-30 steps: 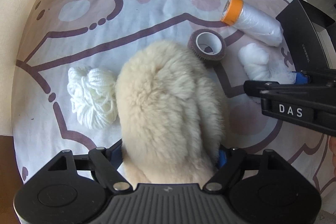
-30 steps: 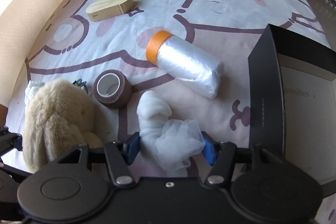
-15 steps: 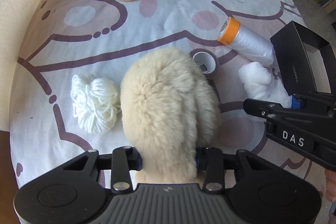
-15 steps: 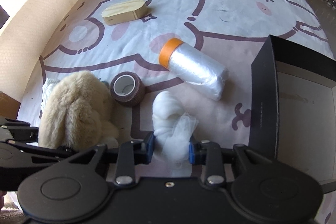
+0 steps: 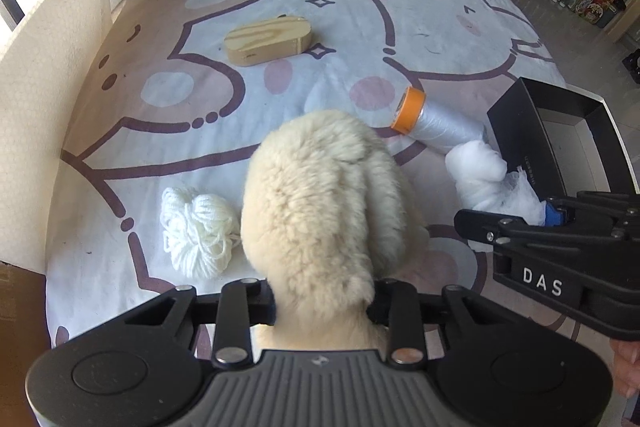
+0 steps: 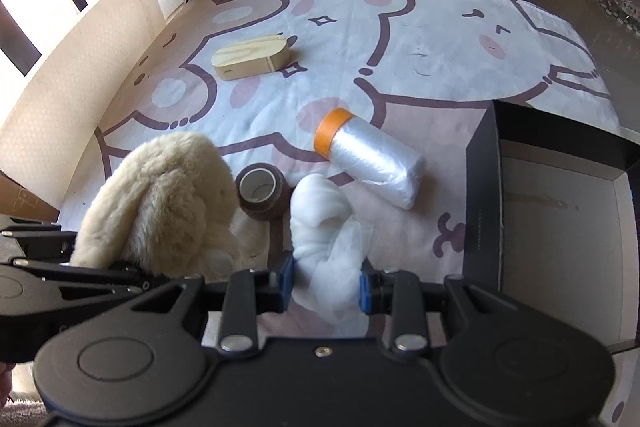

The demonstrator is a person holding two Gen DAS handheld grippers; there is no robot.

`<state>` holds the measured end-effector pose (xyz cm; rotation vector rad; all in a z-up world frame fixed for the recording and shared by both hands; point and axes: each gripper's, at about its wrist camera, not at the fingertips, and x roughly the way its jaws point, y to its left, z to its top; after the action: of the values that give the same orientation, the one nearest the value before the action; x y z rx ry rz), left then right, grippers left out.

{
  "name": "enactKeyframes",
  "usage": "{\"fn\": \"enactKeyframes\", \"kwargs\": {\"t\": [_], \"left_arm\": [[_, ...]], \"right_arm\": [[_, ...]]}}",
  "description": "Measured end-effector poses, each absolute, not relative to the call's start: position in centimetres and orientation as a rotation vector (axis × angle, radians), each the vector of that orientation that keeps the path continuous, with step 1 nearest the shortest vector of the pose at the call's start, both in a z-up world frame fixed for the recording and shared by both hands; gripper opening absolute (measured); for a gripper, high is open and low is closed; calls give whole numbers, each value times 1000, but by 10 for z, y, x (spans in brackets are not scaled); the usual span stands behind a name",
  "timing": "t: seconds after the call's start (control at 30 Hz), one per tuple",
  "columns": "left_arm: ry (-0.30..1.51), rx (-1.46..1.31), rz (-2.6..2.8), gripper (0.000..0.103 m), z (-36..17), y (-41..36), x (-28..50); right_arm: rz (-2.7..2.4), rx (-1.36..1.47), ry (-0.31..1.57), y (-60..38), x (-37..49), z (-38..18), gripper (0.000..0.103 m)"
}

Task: Organize objects
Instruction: 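Lift the plush toy with the left tool while the right tool lifts the cloth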

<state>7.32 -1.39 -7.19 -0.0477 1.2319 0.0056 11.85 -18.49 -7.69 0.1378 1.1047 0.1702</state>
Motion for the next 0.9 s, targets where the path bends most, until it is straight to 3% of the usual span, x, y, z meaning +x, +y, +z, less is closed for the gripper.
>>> {"fn": "enactKeyframes", "kwargs": {"t": [0.9], "left_arm": [[1091, -62, 19, 31, -28, -17, 51]], "right_arm": [[150, 153, 997, -186, 98, -35, 32]]}}
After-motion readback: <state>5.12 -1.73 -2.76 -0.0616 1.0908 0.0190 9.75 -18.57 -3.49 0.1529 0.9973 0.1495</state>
